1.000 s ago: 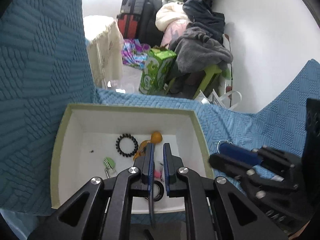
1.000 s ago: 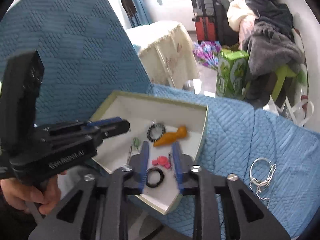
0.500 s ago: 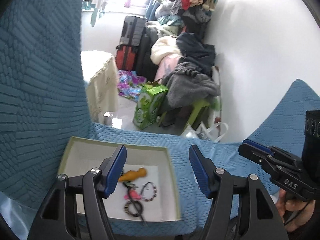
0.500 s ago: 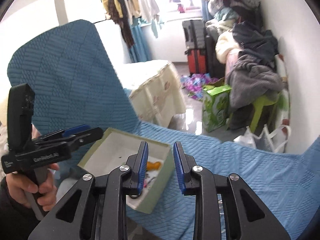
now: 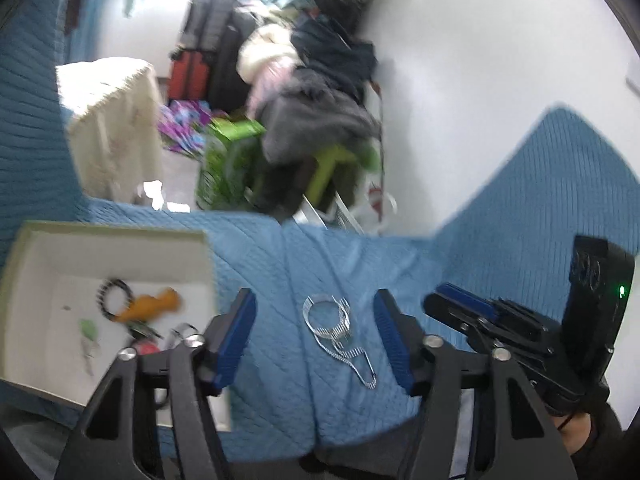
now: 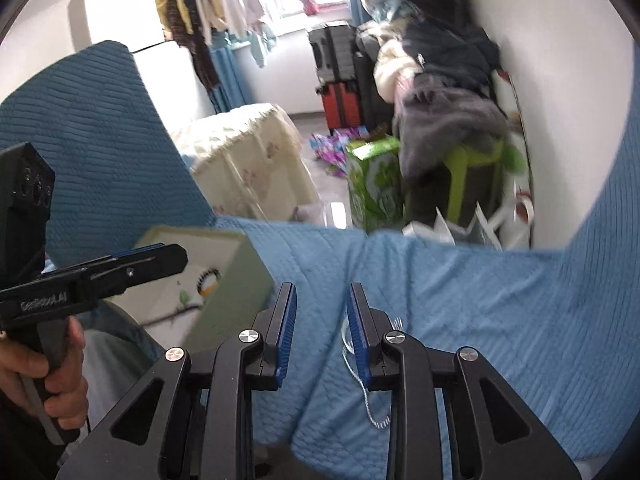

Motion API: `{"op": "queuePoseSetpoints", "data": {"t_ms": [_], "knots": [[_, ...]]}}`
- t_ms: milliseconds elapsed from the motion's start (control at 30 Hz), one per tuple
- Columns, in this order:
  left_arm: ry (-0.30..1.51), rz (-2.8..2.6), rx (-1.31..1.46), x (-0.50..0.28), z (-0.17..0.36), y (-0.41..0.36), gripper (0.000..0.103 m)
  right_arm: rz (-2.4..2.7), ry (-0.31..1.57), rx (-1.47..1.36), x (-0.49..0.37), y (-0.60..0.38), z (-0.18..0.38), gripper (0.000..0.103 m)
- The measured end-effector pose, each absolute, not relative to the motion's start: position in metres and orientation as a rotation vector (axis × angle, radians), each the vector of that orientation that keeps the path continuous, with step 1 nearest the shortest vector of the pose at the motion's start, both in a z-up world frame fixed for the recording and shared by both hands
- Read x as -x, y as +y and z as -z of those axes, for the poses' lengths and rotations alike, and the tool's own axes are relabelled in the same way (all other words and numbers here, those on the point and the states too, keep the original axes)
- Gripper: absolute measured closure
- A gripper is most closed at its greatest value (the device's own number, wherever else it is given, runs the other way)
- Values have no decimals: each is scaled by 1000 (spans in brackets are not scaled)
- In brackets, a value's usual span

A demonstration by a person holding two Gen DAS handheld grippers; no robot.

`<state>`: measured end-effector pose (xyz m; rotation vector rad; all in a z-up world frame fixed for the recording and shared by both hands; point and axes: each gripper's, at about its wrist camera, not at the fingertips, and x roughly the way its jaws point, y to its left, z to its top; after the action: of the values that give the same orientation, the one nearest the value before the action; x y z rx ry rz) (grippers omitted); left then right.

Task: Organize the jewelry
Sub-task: 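Move both open tools back to the remaining silver items, then grasp the silver hoop ring with the left tool while the right tool grasps the silver ball chain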

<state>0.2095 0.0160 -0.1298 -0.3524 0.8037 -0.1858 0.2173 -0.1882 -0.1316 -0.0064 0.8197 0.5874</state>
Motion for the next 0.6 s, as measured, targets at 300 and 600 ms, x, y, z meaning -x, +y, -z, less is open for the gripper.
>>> {"op": "queuePoseSetpoints", "data": {"t_ms": [300,600], "knots": [[971,260,395,-236,200,-24,69,-576,925,-5,-217,-209,195,79],[1079,205,416,-269,250,-21,78,-621,1034,34,-238,-196,247,79]]}}
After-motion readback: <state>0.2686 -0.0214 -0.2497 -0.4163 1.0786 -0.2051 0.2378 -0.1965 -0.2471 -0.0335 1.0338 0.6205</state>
